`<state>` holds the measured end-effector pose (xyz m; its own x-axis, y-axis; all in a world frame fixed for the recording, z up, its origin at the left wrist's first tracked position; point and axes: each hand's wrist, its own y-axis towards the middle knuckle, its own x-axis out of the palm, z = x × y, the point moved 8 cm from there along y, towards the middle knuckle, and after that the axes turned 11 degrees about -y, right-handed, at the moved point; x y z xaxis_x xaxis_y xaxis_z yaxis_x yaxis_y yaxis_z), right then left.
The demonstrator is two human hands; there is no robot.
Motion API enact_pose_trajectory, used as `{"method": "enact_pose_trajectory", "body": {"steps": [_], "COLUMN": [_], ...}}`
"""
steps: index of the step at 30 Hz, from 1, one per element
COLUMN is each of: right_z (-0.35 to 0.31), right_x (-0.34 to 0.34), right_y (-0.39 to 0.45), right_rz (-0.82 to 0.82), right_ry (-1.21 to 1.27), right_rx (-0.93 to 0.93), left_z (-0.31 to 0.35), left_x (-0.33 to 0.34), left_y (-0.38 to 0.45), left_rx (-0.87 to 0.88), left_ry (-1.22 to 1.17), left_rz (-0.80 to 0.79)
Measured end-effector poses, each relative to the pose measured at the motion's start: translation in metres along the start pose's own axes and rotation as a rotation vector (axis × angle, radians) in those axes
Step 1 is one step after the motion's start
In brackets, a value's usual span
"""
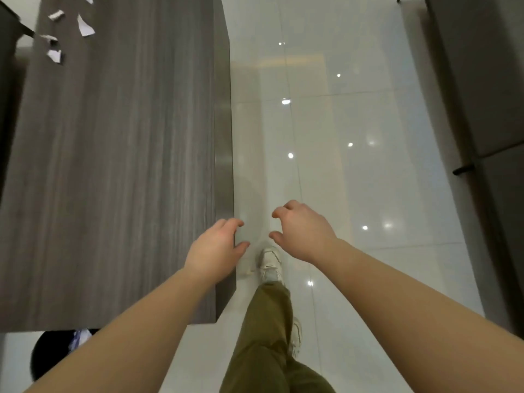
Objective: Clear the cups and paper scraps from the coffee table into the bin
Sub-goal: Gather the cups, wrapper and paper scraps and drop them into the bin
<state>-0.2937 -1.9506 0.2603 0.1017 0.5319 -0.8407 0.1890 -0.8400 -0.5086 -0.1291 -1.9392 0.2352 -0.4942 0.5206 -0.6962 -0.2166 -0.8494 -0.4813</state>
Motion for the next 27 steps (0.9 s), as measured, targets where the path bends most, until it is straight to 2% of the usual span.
{"method": "enact_pose_trajectory", "body": {"steps": [5,12,16,20,27], "right_z": [0.036,0.066,0.060,0.058,0.056], "right_x": [-0.021,-0.084,-0.117,-0.140,-0.182], "right_y": [0.054,0.150,0.202,0.260,0.371], "right_rz": [-0.083,-0.095,-0.074,-0.105,-0.146], "right_ry": [-0.029,-0.076,-0.081,-0.110,-0.155], "right_rx": [-0.005,-0.003,-0.078,-0.158,-0.326], "left_z": [0.004,0.006,0.007,0.019,0.016], "left_x": [-0.011,-0.075,-0.110,-0.120,-0.155], "left_y": [0.056,0.145,0.193,0.238,0.311], "left_rx": [-0.008,-0.063,-0.110,-0.102,-0.281], "left_ry": [0.020,-0.015,-0.021,0.026,-0.092], "left_rz": [-0.053,-0.002,0.021,-0.049,0.070]}}
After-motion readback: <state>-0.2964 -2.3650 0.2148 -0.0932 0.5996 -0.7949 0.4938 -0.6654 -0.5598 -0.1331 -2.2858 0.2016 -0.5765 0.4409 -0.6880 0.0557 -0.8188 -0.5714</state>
